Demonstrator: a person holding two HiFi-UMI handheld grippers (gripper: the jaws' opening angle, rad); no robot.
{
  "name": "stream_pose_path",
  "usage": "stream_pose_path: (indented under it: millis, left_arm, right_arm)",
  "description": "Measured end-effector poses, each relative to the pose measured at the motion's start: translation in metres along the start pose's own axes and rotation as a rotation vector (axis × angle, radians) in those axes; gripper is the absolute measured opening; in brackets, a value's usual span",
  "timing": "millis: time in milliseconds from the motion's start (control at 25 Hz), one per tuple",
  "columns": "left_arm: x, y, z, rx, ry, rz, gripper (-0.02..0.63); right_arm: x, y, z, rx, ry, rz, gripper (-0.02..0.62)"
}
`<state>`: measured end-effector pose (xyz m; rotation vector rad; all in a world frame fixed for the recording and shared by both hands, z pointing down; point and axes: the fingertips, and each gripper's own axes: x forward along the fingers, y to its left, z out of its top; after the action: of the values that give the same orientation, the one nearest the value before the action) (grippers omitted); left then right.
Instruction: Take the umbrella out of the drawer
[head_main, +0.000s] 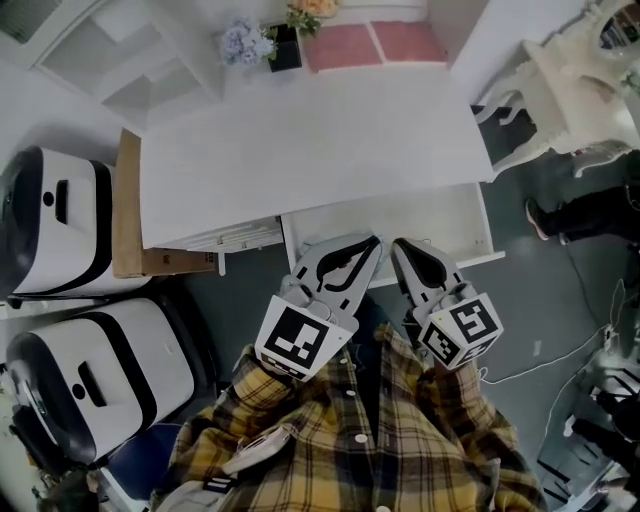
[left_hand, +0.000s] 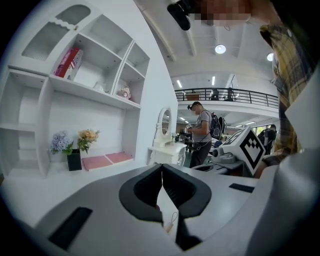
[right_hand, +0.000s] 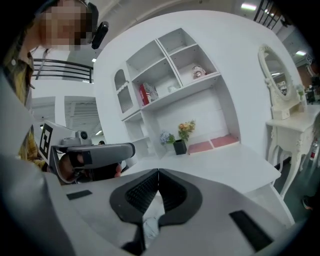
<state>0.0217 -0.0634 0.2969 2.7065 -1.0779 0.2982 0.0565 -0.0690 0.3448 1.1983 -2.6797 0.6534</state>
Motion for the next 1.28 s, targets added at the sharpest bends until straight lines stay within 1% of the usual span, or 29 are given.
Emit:
stream_pose_path:
  millis: [280, 560, 680, 880, 1080, 1280]
  left_arm:
    - [0.035, 0.016, 0.013, 0.0, -0.019, 0.049, 0.021]
    - [0.047, 0.032, 0.014, -0.015, -0.002, 0.076, 0.021]
    - [0.048, 0.033, 0.017, -0.014, 0.003, 0.065, 0.021]
    - [0.049, 0.03, 0.021, 0.001, 0.007, 0.034, 0.021]
    - [0.047, 0.028, 0.019, -0.001, 0.012, 0.015, 0.021]
    - [0.044, 0.036, 0.013, -0.01, 0.02, 0.007, 0.021]
  right_arm:
    - [0.021, -0.03, 0.02, -0.031, 0.008, 0.054, 0.018]
    - [0.034, -0.039, 0.027, -0.033, 0.025, 0.088, 0.017]
    - [0.035, -0.035, 0.03, -0.038, 0.023, 0.095, 0.017]
    - [0.035, -0.033, 0.033, -0.024, 0.012, 0.079, 0.018]
    - [0.034, -0.03, 0.033, -0.021, 0.006, 0.07, 0.017]
    - [0.037, -0.027, 0.029, -0.019, 0.008, 0.054, 0.018]
